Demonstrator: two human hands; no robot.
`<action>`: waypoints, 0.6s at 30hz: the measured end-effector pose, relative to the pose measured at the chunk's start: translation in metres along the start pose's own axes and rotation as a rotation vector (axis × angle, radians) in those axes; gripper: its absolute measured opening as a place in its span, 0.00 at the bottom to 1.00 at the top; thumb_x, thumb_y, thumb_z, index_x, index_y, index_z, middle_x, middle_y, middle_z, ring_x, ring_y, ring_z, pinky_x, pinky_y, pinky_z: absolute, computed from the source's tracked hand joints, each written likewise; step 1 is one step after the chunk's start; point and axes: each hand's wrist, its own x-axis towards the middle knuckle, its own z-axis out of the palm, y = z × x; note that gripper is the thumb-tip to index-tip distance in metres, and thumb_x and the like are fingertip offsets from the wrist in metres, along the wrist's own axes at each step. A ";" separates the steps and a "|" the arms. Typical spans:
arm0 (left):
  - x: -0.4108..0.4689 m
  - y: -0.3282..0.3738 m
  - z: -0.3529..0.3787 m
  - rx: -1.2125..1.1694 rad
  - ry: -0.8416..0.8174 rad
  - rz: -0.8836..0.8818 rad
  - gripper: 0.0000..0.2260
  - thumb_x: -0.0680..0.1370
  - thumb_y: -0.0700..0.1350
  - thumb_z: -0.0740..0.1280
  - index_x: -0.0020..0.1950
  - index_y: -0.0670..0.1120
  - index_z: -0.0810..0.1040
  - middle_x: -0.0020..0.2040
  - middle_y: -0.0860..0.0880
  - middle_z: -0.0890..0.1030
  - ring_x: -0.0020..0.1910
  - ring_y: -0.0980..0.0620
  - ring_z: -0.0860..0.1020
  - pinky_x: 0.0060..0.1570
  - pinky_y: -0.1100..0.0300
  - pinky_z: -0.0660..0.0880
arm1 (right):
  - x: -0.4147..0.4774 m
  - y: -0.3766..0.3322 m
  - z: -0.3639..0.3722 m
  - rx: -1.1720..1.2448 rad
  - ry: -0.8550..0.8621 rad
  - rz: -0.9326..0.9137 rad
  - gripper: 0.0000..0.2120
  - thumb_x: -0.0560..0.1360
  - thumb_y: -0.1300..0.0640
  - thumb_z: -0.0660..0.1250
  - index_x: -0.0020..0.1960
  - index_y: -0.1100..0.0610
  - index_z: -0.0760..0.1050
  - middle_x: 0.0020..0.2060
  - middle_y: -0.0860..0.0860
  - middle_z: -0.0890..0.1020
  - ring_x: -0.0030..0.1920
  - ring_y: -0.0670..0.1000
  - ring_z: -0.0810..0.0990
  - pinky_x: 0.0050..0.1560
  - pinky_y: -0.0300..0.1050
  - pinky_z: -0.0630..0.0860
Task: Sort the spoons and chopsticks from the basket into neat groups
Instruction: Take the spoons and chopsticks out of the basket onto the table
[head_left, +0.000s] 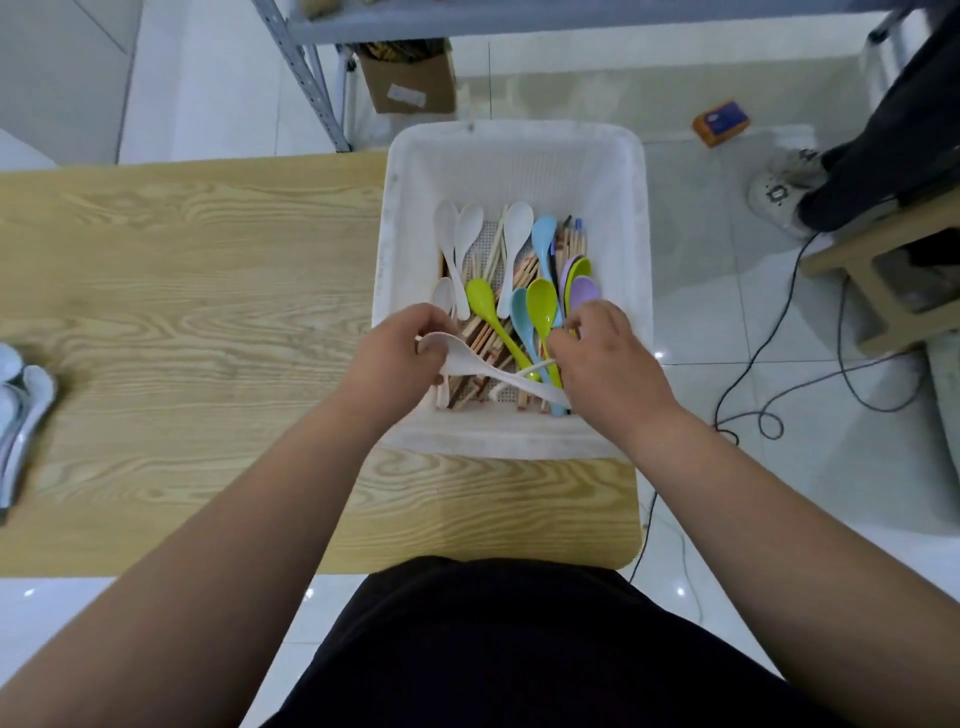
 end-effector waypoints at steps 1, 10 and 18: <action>-0.007 0.000 -0.006 -0.140 0.038 -0.047 0.12 0.77 0.42 0.64 0.46 0.59 0.80 0.43 0.62 0.82 0.36 0.58 0.83 0.33 0.66 0.77 | -0.001 -0.001 -0.003 0.042 0.037 0.012 0.07 0.73 0.69 0.67 0.50 0.61 0.78 0.50 0.60 0.73 0.54 0.62 0.71 0.39 0.57 0.78; -0.026 0.005 -0.013 -1.158 0.270 -0.335 0.09 0.74 0.33 0.56 0.44 0.42 0.75 0.43 0.42 0.73 0.32 0.47 0.79 0.43 0.50 0.81 | -0.007 -0.012 -0.023 0.619 0.157 0.149 0.03 0.79 0.57 0.69 0.49 0.54 0.75 0.45 0.49 0.76 0.46 0.51 0.76 0.46 0.54 0.77; -0.035 0.025 0.012 -1.023 -0.114 -0.426 0.17 0.85 0.53 0.60 0.60 0.39 0.74 0.42 0.43 0.74 0.32 0.50 0.72 0.33 0.58 0.75 | -0.023 -0.054 -0.032 0.942 0.164 -0.043 0.08 0.72 0.58 0.74 0.46 0.47 0.80 0.49 0.42 0.74 0.58 0.48 0.75 0.62 0.40 0.69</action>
